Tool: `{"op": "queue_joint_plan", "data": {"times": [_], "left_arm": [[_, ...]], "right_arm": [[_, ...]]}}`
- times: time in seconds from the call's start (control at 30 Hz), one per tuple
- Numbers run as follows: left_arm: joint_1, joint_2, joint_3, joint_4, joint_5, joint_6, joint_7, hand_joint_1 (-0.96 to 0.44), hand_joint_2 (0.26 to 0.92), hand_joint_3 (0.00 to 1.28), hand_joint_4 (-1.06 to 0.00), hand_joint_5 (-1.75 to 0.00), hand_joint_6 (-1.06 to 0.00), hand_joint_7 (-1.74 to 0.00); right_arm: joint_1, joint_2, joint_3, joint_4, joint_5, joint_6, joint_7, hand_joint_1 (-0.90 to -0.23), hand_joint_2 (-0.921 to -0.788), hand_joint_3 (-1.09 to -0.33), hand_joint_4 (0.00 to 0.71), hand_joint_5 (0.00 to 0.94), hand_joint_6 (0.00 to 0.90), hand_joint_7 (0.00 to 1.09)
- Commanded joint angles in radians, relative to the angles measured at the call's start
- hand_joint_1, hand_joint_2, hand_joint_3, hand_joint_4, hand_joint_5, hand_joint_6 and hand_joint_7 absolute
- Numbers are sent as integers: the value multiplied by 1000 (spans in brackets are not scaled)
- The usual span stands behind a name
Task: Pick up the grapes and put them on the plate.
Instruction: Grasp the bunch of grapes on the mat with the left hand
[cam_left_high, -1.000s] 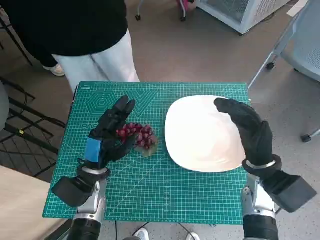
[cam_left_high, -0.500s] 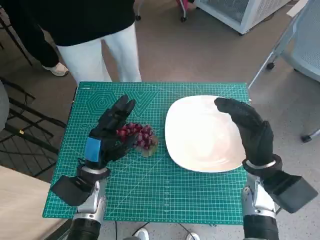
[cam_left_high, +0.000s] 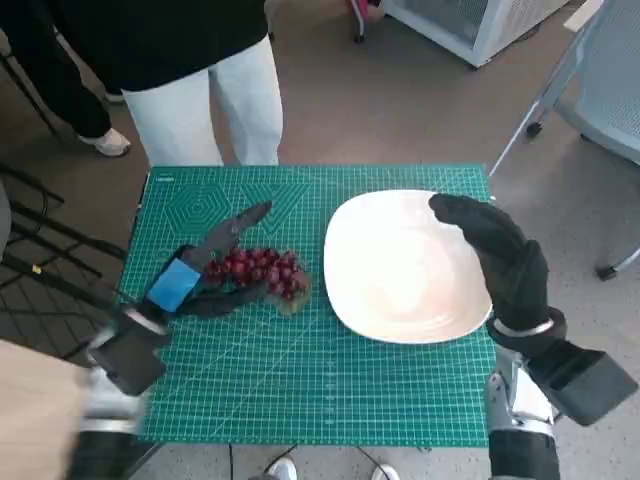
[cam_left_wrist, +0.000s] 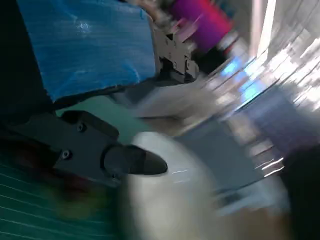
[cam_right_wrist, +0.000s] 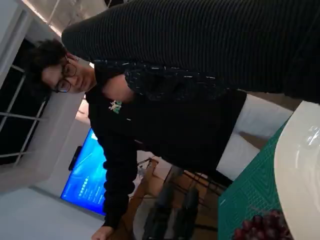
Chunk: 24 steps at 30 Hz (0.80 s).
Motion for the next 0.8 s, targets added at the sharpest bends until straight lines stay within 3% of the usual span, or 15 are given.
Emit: {"op": "queue_joint_plan", "data": {"times": [0.03,0.3,0.8], "left_arm": [[15,56,-55,-152,143,215,-23,-660,790,7,-3,1,-56,-12],[-28,44,-122,-154,216,338,-3,-527,705,1,1,1,-98,-25],[-121,38,-221,-41,292,442,12,-430,679,0,1,1,-127,-19]], "right_arm": [[14,1,5,5,-9,14,-9,-560,-921,-703,183,0,-1,341],[7,-1,2,16,-8,8,-10,-562,-921,-703,183,0,-1,339],[9,-3,3,9,-10,11,-20,-556,-921,-703,183,0,-1,341]]}}
